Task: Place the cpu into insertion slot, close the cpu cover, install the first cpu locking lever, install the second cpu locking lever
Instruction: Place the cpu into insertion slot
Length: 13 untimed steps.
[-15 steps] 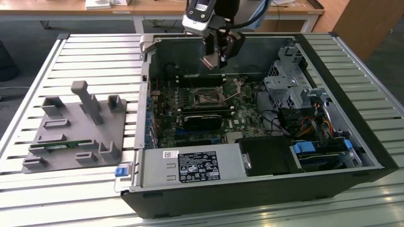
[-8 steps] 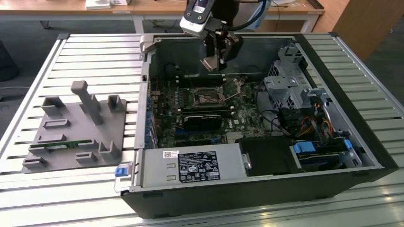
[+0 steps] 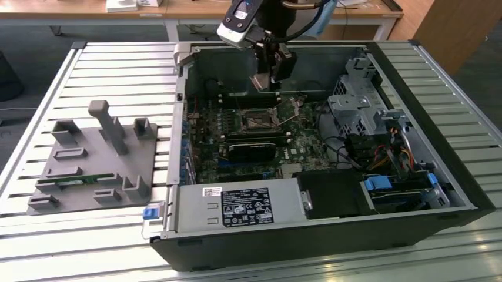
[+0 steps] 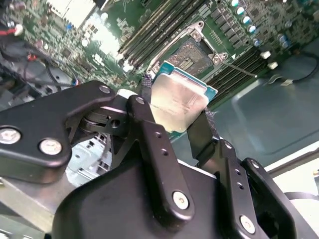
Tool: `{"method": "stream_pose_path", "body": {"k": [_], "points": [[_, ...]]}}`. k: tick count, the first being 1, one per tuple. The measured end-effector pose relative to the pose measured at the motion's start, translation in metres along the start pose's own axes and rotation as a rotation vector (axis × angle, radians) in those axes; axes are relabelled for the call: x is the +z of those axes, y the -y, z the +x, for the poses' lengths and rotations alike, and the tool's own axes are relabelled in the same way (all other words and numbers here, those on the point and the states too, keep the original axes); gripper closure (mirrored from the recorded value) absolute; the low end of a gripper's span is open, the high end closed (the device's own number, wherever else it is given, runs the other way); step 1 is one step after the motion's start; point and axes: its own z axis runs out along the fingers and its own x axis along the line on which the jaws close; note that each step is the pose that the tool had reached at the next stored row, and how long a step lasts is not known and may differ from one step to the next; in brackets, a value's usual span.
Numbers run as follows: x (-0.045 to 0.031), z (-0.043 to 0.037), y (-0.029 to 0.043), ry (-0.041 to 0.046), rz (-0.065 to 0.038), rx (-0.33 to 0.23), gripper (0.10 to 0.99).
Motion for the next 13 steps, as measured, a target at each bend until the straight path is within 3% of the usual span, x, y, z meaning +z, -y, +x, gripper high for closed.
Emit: {"method": "stream_pose_path", "body": {"k": [13], "points": [[0.0082, 0.0, 0.0007, 0.0184, -0.002, 0.223, 0.549]]}}
